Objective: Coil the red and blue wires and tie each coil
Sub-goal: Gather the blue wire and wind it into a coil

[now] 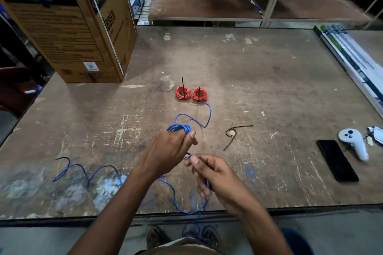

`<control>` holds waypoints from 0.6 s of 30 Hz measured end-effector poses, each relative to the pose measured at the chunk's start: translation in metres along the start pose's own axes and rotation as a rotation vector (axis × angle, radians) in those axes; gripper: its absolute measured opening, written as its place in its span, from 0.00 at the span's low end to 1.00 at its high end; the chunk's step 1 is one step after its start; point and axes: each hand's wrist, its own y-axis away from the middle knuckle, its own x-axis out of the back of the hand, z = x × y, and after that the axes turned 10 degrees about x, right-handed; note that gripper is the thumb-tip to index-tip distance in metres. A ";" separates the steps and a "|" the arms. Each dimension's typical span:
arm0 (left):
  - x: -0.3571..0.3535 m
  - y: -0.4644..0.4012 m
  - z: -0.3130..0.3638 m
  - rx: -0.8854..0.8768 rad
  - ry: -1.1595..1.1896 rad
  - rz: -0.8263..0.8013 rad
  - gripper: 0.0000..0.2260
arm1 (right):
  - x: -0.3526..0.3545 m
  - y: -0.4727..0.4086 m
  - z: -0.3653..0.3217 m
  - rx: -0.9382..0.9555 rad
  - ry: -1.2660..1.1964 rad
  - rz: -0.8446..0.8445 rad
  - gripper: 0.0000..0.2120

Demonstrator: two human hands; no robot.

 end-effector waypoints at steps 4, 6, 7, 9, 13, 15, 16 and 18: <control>0.011 0.003 -0.012 0.103 0.127 -0.159 0.25 | 0.018 0.005 -0.013 -0.080 -0.131 -0.225 0.14; 0.020 0.003 -0.014 0.123 0.218 -0.240 0.24 | 0.018 0.006 -0.017 -0.059 -0.007 -0.264 0.12; 0.027 0.001 -0.013 0.154 0.296 -0.315 0.22 | 0.017 0.006 -0.017 -0.061 0.032 -0.257 0.13; 0.041 -0.003 -0.013 0.241 0.467 -0.540 0.17 | 0.015 0.005 -0.016 -0.090 -0.062 -0.200 0.17; 0.054 -0.002 -0.011 0.223 0.460 -0.782 0.13 | 0.013 0.004 -0.011 -0.063 -0.110 0.009 0.22; 0.054 -0.002 -0.013 0.223 0.405 -0.754 0.14 | 0.012 0.005 -0.007 -0.010 -0.035 0.099 0.18; 0.053 -0.001 -0.013 0.222 0.382 -0.751 0.15 | 0.011 0.004 -0.005 0.019 -0.015 0.147 0.15; 0.049 0.003 -0.011 0.228 0.356 -0.813 0.16 | 0.009 0.001 -0.009 0.106 -0.006 0.220 0.13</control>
